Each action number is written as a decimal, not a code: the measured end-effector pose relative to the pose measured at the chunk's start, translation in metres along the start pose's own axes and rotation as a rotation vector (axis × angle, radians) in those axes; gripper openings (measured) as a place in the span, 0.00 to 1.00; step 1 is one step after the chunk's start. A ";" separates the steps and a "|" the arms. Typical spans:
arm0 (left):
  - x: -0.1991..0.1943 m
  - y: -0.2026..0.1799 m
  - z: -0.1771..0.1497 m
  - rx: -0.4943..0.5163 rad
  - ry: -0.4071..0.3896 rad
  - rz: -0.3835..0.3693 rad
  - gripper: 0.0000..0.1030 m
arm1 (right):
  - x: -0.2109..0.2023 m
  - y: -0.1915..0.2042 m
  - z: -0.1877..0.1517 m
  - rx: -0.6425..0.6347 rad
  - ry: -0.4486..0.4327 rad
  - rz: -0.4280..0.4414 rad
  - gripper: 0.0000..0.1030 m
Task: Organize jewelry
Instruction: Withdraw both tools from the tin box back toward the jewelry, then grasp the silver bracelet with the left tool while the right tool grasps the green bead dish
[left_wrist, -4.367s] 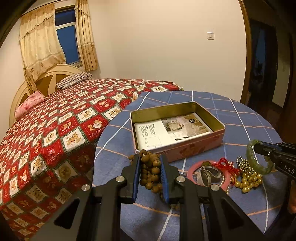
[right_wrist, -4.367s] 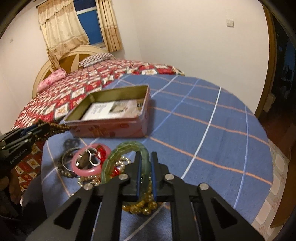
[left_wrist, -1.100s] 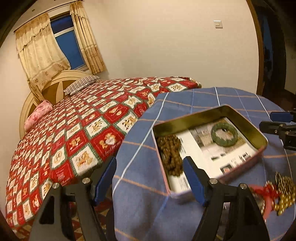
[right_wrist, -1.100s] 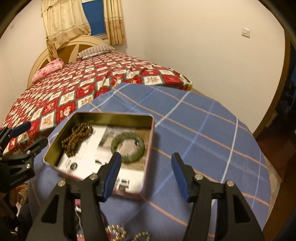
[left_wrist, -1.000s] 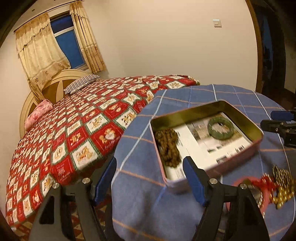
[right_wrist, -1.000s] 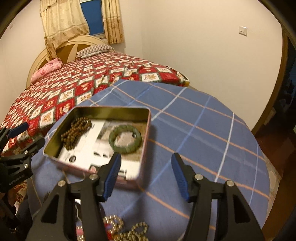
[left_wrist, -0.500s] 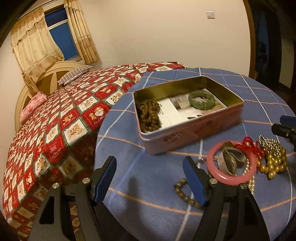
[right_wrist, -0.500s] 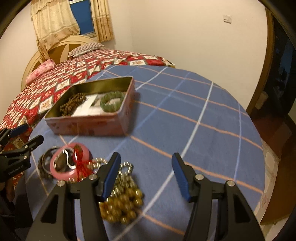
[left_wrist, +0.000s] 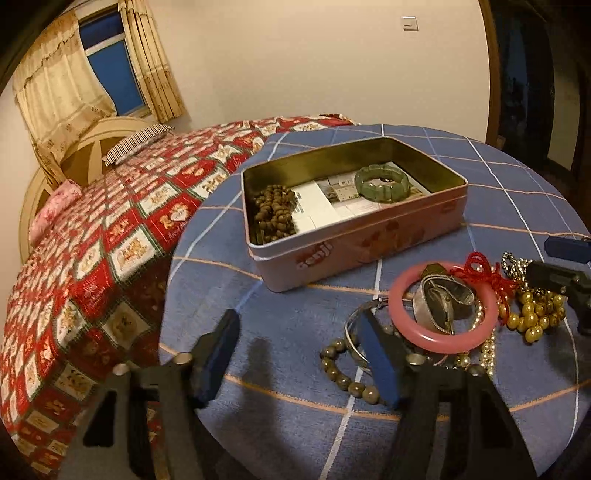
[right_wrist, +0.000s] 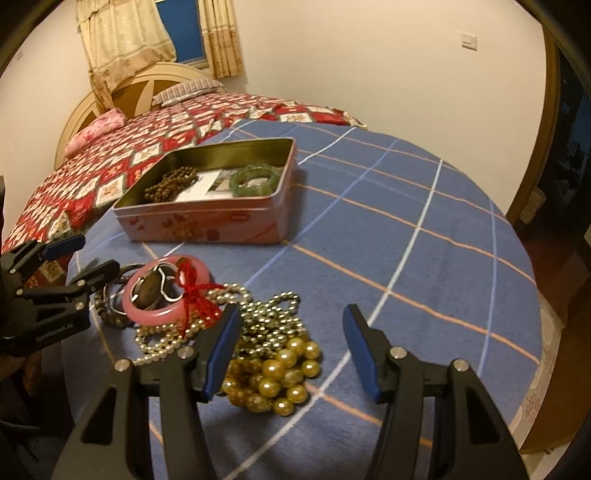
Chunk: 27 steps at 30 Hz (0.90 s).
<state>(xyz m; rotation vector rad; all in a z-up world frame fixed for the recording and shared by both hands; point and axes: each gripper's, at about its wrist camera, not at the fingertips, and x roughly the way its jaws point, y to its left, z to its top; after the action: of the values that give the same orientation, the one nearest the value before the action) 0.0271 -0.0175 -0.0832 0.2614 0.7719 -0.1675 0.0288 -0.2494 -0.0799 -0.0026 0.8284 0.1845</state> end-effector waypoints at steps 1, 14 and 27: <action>0.003 0.001 0.000 -0.007 0.010 -0.011 0.55 | 0.001 0.002 -0.001 -0.001 0.004 0.000 0.59; 0.005 -0.021 0.001 0.047 0.019 -0.107 0.04 | 0.011 0.005 -0.005 -0.010 0.039 0.025 0.59; -0.021 0.008 0.014 -0.031 -0.044 -0.086 0.00 | 0.007 0.003 -0.004 0.008 0.029 0.034 0.59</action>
<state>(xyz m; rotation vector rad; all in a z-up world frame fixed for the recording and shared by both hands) 0.0233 -0.0127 -0.0578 0.1951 0.7419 -0.2412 0.0300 -0.2454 -0.0875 0.0159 0.8587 0.2136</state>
